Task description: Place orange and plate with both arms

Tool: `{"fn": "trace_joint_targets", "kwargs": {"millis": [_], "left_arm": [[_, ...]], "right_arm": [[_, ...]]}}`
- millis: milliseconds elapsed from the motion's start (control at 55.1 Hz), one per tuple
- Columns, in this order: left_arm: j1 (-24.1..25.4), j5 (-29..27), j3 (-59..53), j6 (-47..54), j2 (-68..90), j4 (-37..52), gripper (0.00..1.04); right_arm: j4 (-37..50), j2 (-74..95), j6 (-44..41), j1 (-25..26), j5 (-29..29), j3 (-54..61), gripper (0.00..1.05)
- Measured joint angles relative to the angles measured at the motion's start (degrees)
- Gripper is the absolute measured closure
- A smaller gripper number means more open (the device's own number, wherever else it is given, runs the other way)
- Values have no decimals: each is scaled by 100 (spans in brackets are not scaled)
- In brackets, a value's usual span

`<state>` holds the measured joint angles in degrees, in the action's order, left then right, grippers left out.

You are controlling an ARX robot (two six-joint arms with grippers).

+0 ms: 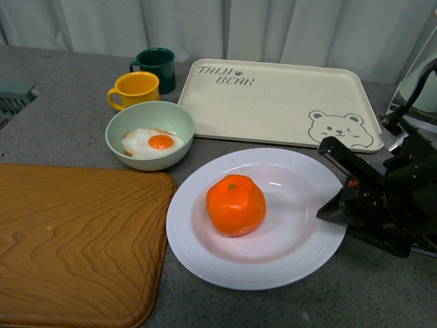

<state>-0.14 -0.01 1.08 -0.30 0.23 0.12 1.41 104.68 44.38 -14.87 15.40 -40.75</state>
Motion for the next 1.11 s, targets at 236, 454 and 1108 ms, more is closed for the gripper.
{"fn": "trace_joint_targets", "kwargs": {"millis": [236, 454, 1108], "left_arm": [[0, 0, 0, 0, 0, 0, 7], [0, 0, 0, 0, 0, 0, 7], [0, 0, 0, 0, 0, 0, 7]], "right_arm": [[1362, -142, 573, 111, 470, 592, 102], [2444, 2, 763, 227, 704, 949, 103], [4424, 81, 992, 1016, 1777, 1200, 104]]}}
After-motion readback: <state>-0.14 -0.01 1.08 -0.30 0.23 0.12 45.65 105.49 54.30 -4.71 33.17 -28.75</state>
